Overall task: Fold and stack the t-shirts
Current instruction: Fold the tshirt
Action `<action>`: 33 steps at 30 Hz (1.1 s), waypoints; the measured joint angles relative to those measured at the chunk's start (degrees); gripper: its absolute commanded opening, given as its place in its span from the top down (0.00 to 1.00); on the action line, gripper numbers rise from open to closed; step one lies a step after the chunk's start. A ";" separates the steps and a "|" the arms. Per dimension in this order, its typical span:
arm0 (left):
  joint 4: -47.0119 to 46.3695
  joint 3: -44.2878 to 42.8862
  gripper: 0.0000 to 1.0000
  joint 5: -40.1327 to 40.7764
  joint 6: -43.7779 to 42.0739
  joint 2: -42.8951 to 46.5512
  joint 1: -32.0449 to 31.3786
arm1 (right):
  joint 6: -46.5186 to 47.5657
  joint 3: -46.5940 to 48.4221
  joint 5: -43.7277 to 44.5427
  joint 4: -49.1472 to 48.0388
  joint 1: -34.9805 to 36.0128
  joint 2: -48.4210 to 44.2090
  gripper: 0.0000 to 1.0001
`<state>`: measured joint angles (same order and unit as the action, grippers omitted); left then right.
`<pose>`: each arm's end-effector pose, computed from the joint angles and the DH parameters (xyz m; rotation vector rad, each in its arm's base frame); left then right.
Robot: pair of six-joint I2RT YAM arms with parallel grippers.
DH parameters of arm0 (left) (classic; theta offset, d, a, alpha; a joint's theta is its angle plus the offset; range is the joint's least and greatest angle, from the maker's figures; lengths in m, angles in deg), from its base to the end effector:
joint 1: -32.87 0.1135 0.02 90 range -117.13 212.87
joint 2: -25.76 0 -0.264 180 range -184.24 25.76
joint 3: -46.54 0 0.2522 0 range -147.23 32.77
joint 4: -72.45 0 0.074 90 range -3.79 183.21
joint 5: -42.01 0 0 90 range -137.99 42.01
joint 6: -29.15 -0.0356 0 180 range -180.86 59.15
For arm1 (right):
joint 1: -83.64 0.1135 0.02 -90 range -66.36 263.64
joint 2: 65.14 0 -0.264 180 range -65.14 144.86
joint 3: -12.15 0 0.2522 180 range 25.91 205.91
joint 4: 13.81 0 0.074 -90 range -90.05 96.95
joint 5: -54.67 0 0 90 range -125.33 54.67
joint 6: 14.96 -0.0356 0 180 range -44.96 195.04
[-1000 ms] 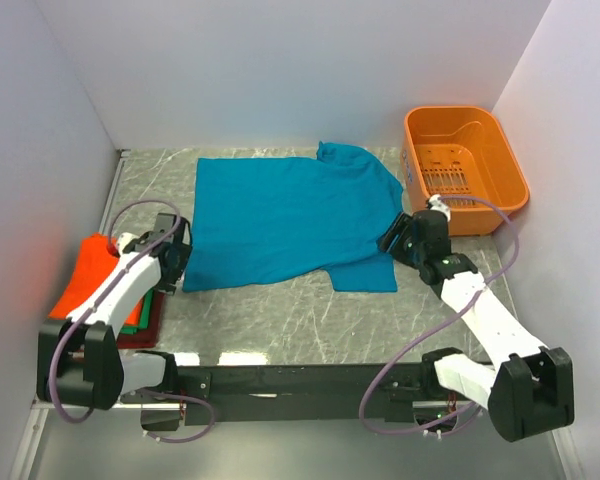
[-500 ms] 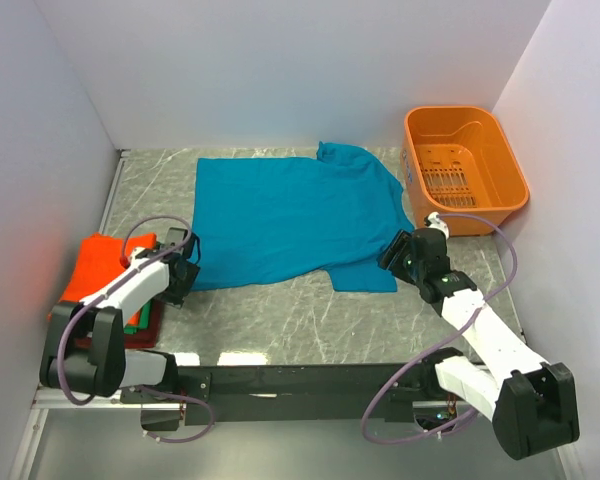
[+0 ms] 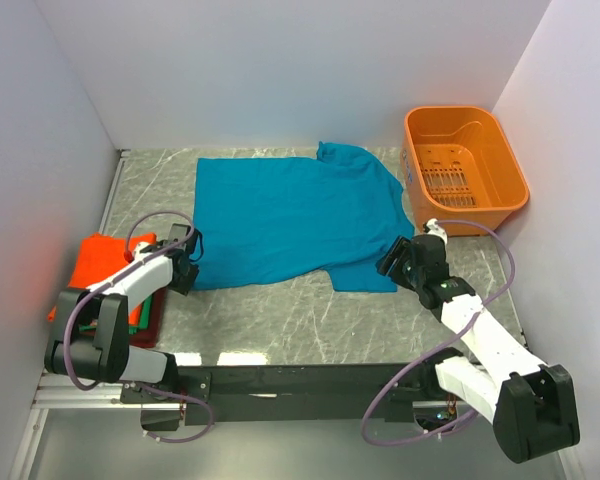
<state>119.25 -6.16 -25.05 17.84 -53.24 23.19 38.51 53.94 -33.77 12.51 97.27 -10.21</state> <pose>0.2259 -0.0245 0.1587 -1.5685 2.1406 0.1113 0.1932 0.0458 0.2026 0.4703 2.2476 0.4312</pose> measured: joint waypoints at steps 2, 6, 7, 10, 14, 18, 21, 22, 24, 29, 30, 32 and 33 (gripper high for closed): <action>-0.02 -0.13 0.89 0.31 -0.07 -0.33 -0.04 | -0.09 -0.33 -0.02 0.02 0.00 -0.35 0.27; -0.90 -0.57 0.99 0.76 -0.37 -1.14 -0.07 | -0.17 -0.37 -0.15 0.11 -0.20 -0.26 0.23; -1.03 -0.59 0.99 0.81 -0.52 -1.14 -0.07 | -0.28 -0.39 -0.24 0.13 -0.33 -0.15 0.24; -0.98 -0.61 0.99 0.81 -1.27 -0.96 -0.07 | -1.16 -0.39 -0.09 0.68 -1.79 0.50 0.25; -0.44 -0.63 0.99 0.76 -2.01 0.72 -0.07 | -2.25 -1.05 0.90 1.14 -3.39 0.90 0.28; -0.46 -0.96 0.99 0.24 -3.04 2.75 -0.07 | -4.02 -2.78 1.40 1.14 -3.54 0.92 0.30; -0.48 -1.01 0.99 -0.17 -3.56 3.48 -0.07 | -5.68 -4.42 1.97 1.25 -3.56 1.29 0.30; -0.48 -1.01 0.99 -0.24 -3.87 3.76 -0.07 | -6.12 -4.70 2.23 1.25 -3.56 1.68 0.30; -0.59 -1.01 0.99 -0.68 -4.33 4.52 -0.04 | -7.23 -4.83 2.62 1.62 -3.56 3.32 0.32; -1.57 -1.01 0.99 -2.60 -5.11 5.99 0.15 | -8.92 -4.50 3.56 1.55 -3.56 6.95 0.38; -1.84 -1.01 0.99 -2.97 -5.40 5.99 0.20 | -8.94 -4.02 3.69 1.44 -3.56 7.72 0.41; -2.27 -1.03 0.99 -3.91 -5.90 5.99 0.37 | -9.14 -2.84 3.87 1.44 -3.56 9.92 0.42; -2.32 -1.05 0.99 -4.28 -6.10 5.99 0.46 | -9.18 -2.23 3.98 1.25 -3.56 10.99 0.45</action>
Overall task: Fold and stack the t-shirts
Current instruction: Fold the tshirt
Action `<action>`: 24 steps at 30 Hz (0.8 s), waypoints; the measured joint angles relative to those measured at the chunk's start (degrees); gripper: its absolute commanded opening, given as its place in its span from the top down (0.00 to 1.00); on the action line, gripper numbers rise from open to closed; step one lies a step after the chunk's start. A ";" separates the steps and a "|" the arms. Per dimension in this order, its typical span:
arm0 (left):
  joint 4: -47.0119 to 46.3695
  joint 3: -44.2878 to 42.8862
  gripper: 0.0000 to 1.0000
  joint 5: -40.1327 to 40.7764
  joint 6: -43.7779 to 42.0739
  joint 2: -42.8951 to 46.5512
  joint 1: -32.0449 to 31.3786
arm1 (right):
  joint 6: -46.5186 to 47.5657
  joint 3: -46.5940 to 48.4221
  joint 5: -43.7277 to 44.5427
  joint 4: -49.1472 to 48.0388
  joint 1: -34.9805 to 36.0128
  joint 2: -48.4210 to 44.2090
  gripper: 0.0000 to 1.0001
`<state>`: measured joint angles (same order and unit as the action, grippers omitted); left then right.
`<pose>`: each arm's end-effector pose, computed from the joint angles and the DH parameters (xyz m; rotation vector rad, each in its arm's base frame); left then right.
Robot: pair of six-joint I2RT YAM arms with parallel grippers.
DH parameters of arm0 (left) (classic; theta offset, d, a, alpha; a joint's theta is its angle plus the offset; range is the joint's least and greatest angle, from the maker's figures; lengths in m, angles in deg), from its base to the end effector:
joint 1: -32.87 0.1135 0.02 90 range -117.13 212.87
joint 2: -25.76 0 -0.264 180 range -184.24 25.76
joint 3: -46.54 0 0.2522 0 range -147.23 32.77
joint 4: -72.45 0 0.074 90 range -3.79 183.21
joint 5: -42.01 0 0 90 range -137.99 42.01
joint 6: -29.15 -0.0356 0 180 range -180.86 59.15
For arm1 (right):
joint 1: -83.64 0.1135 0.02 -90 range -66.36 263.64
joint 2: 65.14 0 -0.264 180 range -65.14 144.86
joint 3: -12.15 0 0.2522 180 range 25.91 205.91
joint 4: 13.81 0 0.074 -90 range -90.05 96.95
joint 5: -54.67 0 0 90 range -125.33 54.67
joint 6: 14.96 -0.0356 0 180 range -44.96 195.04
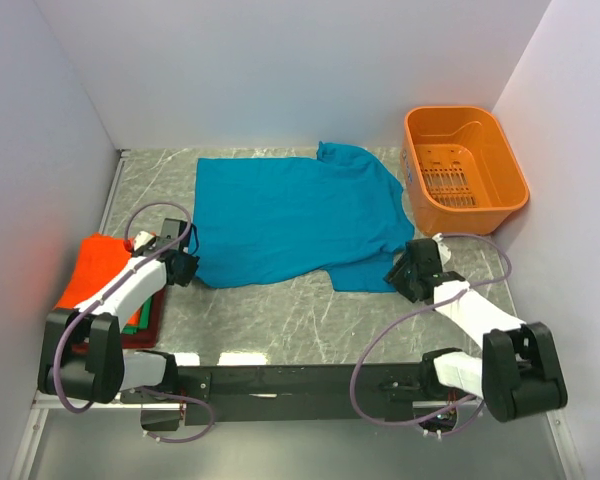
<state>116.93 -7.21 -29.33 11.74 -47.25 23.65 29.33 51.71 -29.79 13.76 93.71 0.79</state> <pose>0.2275 -0.0254 0.1862 -1.4426 2.1485 -0.0739 0.2002 0.0321 0.1541 0.8115 2.3943 0.2768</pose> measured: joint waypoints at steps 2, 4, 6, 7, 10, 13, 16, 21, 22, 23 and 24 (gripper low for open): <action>-0.37 -0.02 0.99 -0.94 -0.48 0.00 0.39 | -0.17 0.94 0.04 -0.37 0.00 1.75 0.49; -0.81 -0.02 0.99 -1.64 -0.96 0.02 0.83 | -0.28 1.55 0.07 -0.61 0.00 2.93 0.55; -1.33 -0.02 0.99 -2.32 -1.33 0.09 1.27 | -0.50 1.70 0.04 -0.96 0.00 3.63 0.70; -1.44 -0.02 0.99 -2.49 -1.51 0.11 1.46 | -0.39 1.75 0.02 -0.98 0.00 3.87 0.78; -1.84 -0.02 0.99 -3.04 -2.10 0.13 1.97 | -0.48 1.75 -0.59 -1.05 0.00 4.55 1.00; -1.79 -0.24 0.99 -3.37 -2.60 0.13 2.40 | -0.48 1.51 -1.73 -0.55 0.00 3.85 1.00; -1.70 -0.33 0.99 -3.37 -3.02 0.39 3.08 | -0.22 -0.33 -2.60 1.62 0.00 -1.33 1.00; -0.52 -0.33 0.99 -3.10 -3.02 2.95 4.24 | -1.03 -4.48 -4.09 9.73 0.02 -24.61 1.00; -0.31 -0.33 0.99 -2.89 -3.02 3.54 4.33 | -1.51 -4.76 -4.59 11.28 0.00 -28.72 1.00; 0.04 -0.26 0.99 -2.69 -2.99 4.26 4.39 | -2.38 -4.96 -5.40 13.18 0.00 -33.90 1.00; 0.20 -0.15 0.99 -2.64 -2.99 4.79 4.39 | -2.97 -5.03 -6.10 14.62 0.02 -37.44 1.00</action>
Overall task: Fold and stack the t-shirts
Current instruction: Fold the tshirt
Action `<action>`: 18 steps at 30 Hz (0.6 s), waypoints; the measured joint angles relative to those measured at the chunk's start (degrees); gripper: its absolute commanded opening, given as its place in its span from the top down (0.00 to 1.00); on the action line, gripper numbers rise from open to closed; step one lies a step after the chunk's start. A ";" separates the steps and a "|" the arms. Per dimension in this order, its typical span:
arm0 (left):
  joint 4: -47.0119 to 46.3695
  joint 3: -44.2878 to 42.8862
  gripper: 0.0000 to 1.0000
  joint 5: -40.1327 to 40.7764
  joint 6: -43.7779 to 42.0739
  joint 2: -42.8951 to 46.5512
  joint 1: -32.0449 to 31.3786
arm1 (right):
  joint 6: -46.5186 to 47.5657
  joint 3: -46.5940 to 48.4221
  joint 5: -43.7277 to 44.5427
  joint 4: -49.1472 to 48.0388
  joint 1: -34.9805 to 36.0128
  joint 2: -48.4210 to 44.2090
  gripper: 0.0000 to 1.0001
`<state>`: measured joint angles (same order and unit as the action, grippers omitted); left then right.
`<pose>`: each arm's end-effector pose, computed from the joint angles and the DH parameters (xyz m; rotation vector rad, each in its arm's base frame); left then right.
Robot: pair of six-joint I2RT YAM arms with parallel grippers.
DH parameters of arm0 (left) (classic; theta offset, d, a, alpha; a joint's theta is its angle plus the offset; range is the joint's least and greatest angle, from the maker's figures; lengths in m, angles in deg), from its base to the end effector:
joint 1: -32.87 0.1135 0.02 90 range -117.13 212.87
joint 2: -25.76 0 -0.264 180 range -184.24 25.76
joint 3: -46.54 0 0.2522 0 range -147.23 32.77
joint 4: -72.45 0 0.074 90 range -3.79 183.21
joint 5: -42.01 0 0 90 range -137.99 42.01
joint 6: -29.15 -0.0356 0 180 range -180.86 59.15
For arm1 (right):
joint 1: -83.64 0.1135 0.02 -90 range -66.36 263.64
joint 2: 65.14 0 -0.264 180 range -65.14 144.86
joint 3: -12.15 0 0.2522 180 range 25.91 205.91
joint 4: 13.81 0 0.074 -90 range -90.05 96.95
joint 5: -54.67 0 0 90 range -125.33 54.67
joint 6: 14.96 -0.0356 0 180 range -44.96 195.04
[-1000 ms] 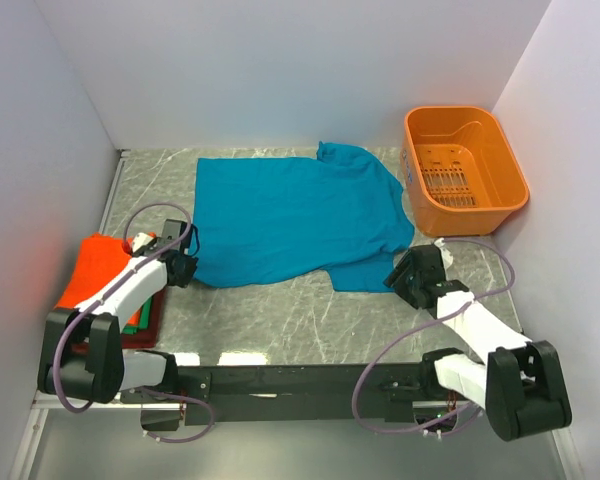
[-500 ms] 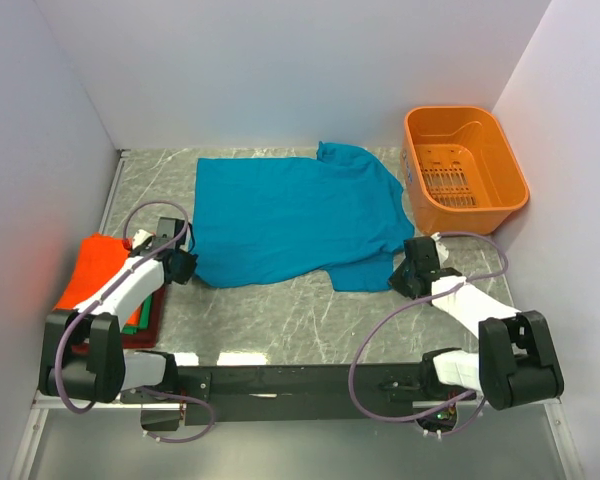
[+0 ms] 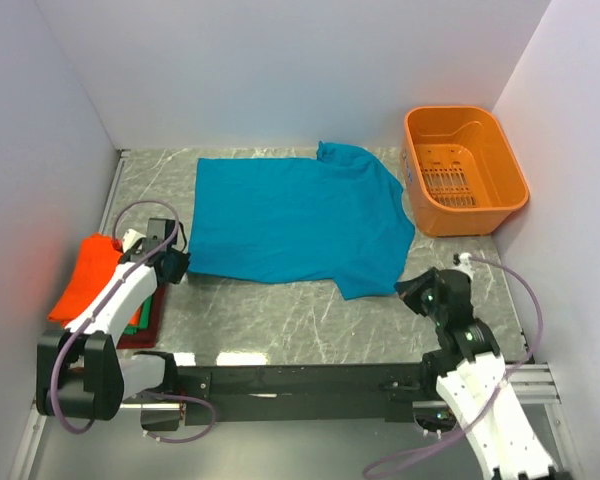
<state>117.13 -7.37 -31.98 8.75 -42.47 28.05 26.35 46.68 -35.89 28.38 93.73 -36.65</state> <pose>0.2222 -0.0089 0.2035 -1.4461 2.0945 -0.1417 0.1252 0.0226 0.2013 0.7428 2.1382 0.5738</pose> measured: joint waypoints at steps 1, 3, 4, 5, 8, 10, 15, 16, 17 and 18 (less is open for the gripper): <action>0.22 0.15 0.99 0.17 0.02 0.50 0.02 | -0.79 0.00 -0.55 1.73 -0.02 -4.15 1.00; 0.61 0.74 0.99 0.46 0.04 1.49 0.02 | -1.70 0.02 -1.25 4.63 0.00 -9.20 1.00; 0.98 1.09 0.99 0.59 0.07 1.92 0.04 | -2.19 0.09 -1.53 6.88 -0.02 -11.41 1.00; 1.42 1.57 0.99 0.76 0.09 2.58 0.02 | -2.54 0.17 -1.73 8.48 -0.02 -12.50 1.00; 2.86 2.82 0.99 1.51 0.24 4.57 0.02 | -2.99 0.48 -2.58 14.03 -0.02 -15.93 1.00; 4.09 3.30 0.99 2.08 0.28 6.10 0.04 | -3.15 1.09 -3.23 17.40 -0.02 -18.21 1.00; 7.23 3.58 0.99 3.30 0.50 11.06 0.04 | -2.62 5.03 -4.13 24.13 -0.02 -20.74 1.00; 7.82 3.61 0.99 3.48 0.55 11.89 0.04 | -2.40 5.70 -4.22 24.79 -0.02 -21.07 1.00; 8.13 3.61 0.99 3.61 0.55 12.41 0.04 | -2.16 5.97 -4.22 25.00 -0.02 -21.24 1.00; 8.17 3.61 0.99 3.65 0.55 12.66 0.04 | -1.64 6.05 -4.22 25.14 -0.02 -21.22 1.00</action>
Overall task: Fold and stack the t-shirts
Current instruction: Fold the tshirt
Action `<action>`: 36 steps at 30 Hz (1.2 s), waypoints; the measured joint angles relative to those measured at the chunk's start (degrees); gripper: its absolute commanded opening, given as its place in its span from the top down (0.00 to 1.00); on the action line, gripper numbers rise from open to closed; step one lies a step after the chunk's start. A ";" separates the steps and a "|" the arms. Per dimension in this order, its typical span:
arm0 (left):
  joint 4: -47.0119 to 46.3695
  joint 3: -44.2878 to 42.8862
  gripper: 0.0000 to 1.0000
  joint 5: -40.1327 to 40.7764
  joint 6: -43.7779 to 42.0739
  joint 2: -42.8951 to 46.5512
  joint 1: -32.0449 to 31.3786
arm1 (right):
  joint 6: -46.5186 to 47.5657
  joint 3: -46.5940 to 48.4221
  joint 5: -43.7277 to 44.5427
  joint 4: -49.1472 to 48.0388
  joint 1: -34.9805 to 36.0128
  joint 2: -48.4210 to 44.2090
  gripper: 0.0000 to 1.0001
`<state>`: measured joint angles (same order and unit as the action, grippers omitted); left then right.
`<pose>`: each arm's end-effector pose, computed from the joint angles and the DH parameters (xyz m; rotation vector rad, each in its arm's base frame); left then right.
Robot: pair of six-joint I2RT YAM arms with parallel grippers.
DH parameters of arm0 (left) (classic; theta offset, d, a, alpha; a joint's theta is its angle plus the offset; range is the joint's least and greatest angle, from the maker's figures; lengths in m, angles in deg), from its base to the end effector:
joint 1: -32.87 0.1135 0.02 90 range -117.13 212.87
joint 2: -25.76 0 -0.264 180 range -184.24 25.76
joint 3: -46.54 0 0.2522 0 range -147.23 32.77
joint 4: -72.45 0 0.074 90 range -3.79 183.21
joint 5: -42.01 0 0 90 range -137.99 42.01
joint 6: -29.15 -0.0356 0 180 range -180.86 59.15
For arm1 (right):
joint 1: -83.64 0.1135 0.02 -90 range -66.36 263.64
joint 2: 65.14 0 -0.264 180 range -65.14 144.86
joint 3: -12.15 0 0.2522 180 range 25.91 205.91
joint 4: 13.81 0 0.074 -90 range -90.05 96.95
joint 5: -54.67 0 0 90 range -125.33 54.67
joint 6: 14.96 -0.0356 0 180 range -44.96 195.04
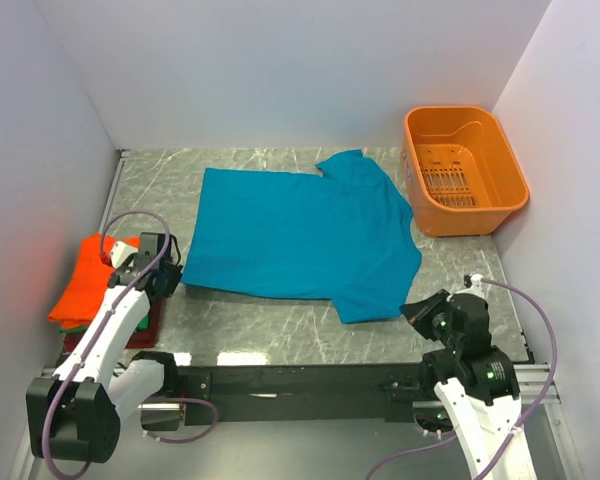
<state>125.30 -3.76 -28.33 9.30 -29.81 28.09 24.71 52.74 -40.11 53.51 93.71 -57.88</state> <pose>0.1790 -0.0030 0.2168 -1.4523 2.0347 -0.0904 0.0582 0.0133 0.2242 0.7259 2.1252 0.6816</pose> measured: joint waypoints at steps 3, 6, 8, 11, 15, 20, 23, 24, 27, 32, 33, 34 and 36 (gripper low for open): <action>-0.70 0.00 0.99 -0.07 -0.04 -1.03 0.00 | 1.99 -0.17 -0.46 -1.36 0.00 3.93 1.00; -1.36 -1.60 0.99 -0.39 -0.04 -6.73 0.00 | 3.56 -0.35 -0.09 -7.02 0.02 14.47 1.00; -2.12 -4.20 0.99 -0.76 -0.02 -13.09 -0.02 | 4.52 -0.31 0.72 -12.33 0.02 21.81 1.00; -2.51 -8.98 0.99 -1.31 0.04 -21.07 -0.02 | 5.97 2.14 1.31 -17.59 0.02 33.75 1.00; -3.04 -15.76 0.99 -1.75 0.59 -27.61 -0.02 | 7.91 8.31 1.53 -25.29 0.04 47.47 1.00; -3.78 -22.34 0.99 -1.81 1.75 -33.11 -0.02 | 9.55 13.40 1.53 -32.20 0.07 55.82 1.00; -4.52 -25.05 0.99 -1.84 2.58 -36.79 -0.04 | 10.38 15.04 2.01 -34.16 0.07 58.62 1.00; -4.59 -25.64 0.99 -1.86 2.75 -37.86 -0.07 | 10.73 15.61 2.34 -34.45 0.07 59.47 1.00; -4.61 -27.21 0.99 -2.19 3.04 -40.83 -0.07 | 11.58 17.86 3.96 -34.77 0.07 61.96 1.00; -4.55 -29.42 0.99 -2.49 3.13 -43.50 -0.39 | 12.26 19.91 6.34 -35.98 0.04 63.89 1.00; -4.57 -29.86 0.99 -2.49 3.15 -43.65 -0.48 | 12.28 20.00 6.84 -36.11 0.04 63.93 1.00; -4.57 -30.27 0.99 -2.47 3.15 -43.69 -0.57 | 12.31 20.02 7.26 -36.44 -0.04 64.00 1.00; -4.52 -31.12 0.99 -2.45 3.19 -43.69 -0.63 | 12.28 20.04 7.82 -36.79 -0.37 64.26 1.00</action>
<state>120.78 -34.88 -30.78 12.49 -73.50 27.46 37.00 72.78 -32.28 16.73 93.33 6.38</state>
